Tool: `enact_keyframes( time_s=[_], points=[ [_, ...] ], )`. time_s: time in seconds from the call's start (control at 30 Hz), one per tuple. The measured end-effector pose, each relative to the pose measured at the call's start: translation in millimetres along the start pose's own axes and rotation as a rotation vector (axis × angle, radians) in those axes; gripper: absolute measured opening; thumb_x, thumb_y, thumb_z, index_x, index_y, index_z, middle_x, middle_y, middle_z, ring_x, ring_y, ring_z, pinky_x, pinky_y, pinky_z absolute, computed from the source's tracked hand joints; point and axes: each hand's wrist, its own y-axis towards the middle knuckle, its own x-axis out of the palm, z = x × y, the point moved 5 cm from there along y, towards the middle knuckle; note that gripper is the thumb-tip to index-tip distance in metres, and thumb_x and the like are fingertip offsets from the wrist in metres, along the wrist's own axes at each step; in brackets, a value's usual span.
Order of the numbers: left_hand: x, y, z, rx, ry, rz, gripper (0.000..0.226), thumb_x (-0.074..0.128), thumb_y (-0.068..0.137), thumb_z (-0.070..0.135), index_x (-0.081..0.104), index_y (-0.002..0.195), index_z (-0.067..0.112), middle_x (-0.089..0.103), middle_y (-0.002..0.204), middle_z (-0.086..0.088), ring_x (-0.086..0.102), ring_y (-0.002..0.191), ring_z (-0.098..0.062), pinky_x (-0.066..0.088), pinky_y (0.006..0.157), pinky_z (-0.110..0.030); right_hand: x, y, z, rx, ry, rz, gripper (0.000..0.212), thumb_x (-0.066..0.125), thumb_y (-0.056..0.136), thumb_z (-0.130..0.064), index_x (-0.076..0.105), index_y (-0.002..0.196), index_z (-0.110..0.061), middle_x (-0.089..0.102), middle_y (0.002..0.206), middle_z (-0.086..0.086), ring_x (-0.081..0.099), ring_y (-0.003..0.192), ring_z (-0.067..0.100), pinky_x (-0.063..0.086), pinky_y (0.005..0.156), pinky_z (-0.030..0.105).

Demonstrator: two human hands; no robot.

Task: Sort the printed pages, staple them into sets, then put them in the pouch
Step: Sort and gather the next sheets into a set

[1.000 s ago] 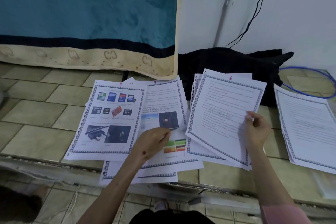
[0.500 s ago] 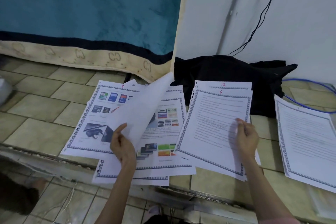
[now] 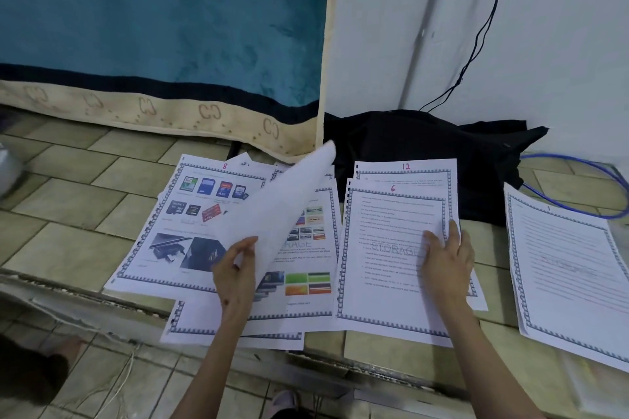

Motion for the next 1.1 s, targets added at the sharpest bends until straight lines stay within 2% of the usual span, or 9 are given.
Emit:
enact_keyframes(
  time_s=[0.17, 0.3, 0.37, 0.5, 0.63, 0.7, 0.8, 0.93, 1.1],
  points=[
    [19, 0, 3, 0.039, 0.298, -0.578, 0.036, 0.061, 0.089, 0.018, 0.062, 0.089, 0.054, 0.063, 0.100, 0.003, 0.057, 0.076, 0.000, 0.045, 0.061, -0.008, -16, -13, -43, -0.174, 0.092, -0.008, 0.043, 0.042, 0.096, -0.011, 0.043, 0.139, -0.008, 0.021, 0.154, 0.019, 0.013, 0.143, 0.037, 0.007, 0.117, 0.048],
    [34, -13, 9, 0.177, 0.550, -0.970, 0.030, 0.063, 0.082, 0.040, 0.059, 0.069, 0.067, 0.056, 0.107, 0.017, 0.047, 0.090, 0.013, 0.043, 0.081, -0.012, -17, -56, -110, -0.629, 0.380, -0.024, 0.044, 0.035, 0.093, -0.018, 0.041, 0.137, -0.019, 0.041, 0.145, 0.010, 0.030, 0.135, 0.021, 0.024, 0.113, 0.038],
    [42, -20, 5, 0.318, 0.681, -1.038, 0.020, 0.055, 0.079, 0.050, 0.059, 0.072, 0.068, 0.058, 0.122, 0.012, 0.051, 0.106, -0.004, 0.044, 0.096, -0.028, -7, -65, -123, -0.720, 0.434, -0.105, 0.055, 0.033, 0.084, -0.011, 0.037, 0.138, -0.022, 0.042, 0.145, 0.009, 0.033, 0.133, 0.020, 0.027, 0.110, 0.034],
    [36, -24, 11, 0.217, 0.537, -1.074, 0.032, 0.065, 0.084, 0.009, 0.074, 0.071, 0.037, 0.057, 0.125, 0.012, 0.047, 0.116, 0.001, 0.032, 0.103, -0.010, 16, -62, -119, -0.730, 0.488, -0.197, 0.062, 0.055, 0.067, 0.001, 0.055, 0.126, -0.018, 0.059, 0.126, 0.006, 0.046, 0.119, 0.014, 0.043, 0.100, 0.035],
    [12, 0, 22, -0.005, 0.163, -0.799, 0.029, 0.064, 0.085, 0.006, 0.071, 0.078, 0.033, 0.060, 0.121, 0.009, 0.056, 0.118, -0.012, 0.045, 0.103, -0.034, 27, -51, -108, -0.560, 0.606, -0.280, 0.041, 0.064, 0.069, 0.011, 0.074, 0.099, -0.015, 0.062, 0.111, -0.006, 0.053, 0.109, 0.015, 0.046, 0.093, 0.035],
    [-4, 29, 18, 0.053, 0.439, -0.498, 0.025, 0.069, 0.082, 0.034, 0.063, 0.107, 0.032, 0.048, 0.136, 0.007, 0.041, 0.133, -0.021, 0.033, 0.112, -0.042, 29, -50, -106, -0.508, 0.612, -0.296, 0.044, 0.066, 0.069, 0.015, 0.075, 0.097, -0.018, 0.055, 0.113, -0.012, 0.052, 0.111, 0.016, 0.043, 0.092, 0.028],
    [-18, 50, -8, -0.006, 0.997, -0.477, 0.079, 0.058, 0.075, 0.067, 0.034, 0.142, 0.033, 0.014, 0.157, -0.003, 0.006, 0.146, -0.029, 0.009, 0.114, -0.053, 27, -50, -103, -0.475, 0.647, -0.262, 0.045, 0.069, 0.071, 0.013, 0.074, 0.092, -0.027, 0.053, 0.120, -0.006, 0.049, 0.114, 0.015, 0.041, 0.092, 0.025],
    [-30, 53, -6, 0.092, 0.970, -0.332, 0.047, 0.058, 0.085, 0.043, 0.056, 0.126, 0.019, 0.051, 0.137, -0.009, 0.044, 0.128, -0.032, 0.042, 0.099, -0.048, 12, -45, -96, -0.284, 0.826, -0.222, 0.064, 0.055, 0.079, 0.019, 0.072, 0.067, -0.042, 0.049, 0.121, -0.006, 0.042, 0.115, -0.014, 0.035, 0.092, 0.002],
    [-50, 59, 1, 0.043, 0.663, -0.068, 0.018, 0.048, 0.091, 0.022, 0.059, 0.087, 0.009, 0.065, 0.076, -0.012, 0.061, 0.071, -0.032, 0.048, 0.059, -0.035, 13, -38, -80, -0.007, 1.086, -0.198, 0.056, 0.042, 0.090, 0.013, 0.074, 0.067, -0.026, 0.067, 0.106, 0.012, 0.061, 0.104, 0.019, 0.051, 0.088, 0.021]
  ],
)
